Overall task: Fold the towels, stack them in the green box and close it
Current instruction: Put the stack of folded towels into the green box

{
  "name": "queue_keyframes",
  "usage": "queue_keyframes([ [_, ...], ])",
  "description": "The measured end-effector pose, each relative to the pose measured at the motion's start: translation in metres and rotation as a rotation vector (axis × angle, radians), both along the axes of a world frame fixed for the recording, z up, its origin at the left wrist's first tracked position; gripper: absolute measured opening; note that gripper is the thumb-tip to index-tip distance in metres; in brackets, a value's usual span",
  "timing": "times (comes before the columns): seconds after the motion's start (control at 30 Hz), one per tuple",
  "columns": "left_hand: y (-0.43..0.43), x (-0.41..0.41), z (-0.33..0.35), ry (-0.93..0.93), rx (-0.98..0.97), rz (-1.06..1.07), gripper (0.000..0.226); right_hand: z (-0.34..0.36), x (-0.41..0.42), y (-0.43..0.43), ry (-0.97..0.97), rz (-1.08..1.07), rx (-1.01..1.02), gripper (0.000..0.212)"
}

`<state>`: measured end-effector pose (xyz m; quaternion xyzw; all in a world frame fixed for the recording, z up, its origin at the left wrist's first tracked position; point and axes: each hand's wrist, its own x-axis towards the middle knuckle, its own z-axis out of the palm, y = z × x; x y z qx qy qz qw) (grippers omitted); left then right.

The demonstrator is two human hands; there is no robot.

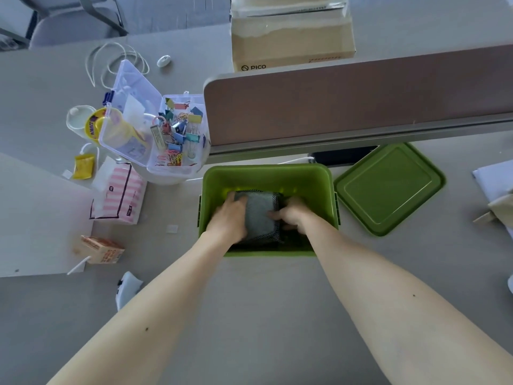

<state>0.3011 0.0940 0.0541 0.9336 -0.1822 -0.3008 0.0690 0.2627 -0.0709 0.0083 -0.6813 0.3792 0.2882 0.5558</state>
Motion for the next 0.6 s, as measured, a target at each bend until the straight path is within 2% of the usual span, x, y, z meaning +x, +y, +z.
queue_keyframes([
  [0.1, 0.005, 0.000, 0.006, -0.052, -0.003, -0.027, 0.072, -0.001, -0.001, 0.002, -0.017, 0.011, 0.048, 0.048],
  [0.23, 0.009, -0.004, 0.019, -0.162, -0.092, -0.044, 0.059, 0.014, -0.006, 0.002, -0.063, 0.087, -0.038, 0.051],
  [0.33, 0.016, -0.006, 0.033, -0.355, -0.174, -0.056, 0.046, 0.032, -0.014, -0.005, -0.107, 0.186, -0.149, 0.040],
  [0.43, 0.029, -0.009, 0.042, -0.535, -0.166, -0.018, 0.035, 0.049, -0.026, -0.009, -0.186, 0.318, -0.271, 0.027],
  [0.53, 0.039, -0.014, 0.046, -0.422, -0.168, 0.099, 0.034, 0.063, -0.044, -0.005, -0.266, 0.453, -0.403, 0.025],
  [0.6, 0.041, -0.020, 0.048, -0.350, -0.205, 0.101, 0.036, 0.072, -0.057, -0.003, -0.300, 0.491, -0.479, 0.025],
])
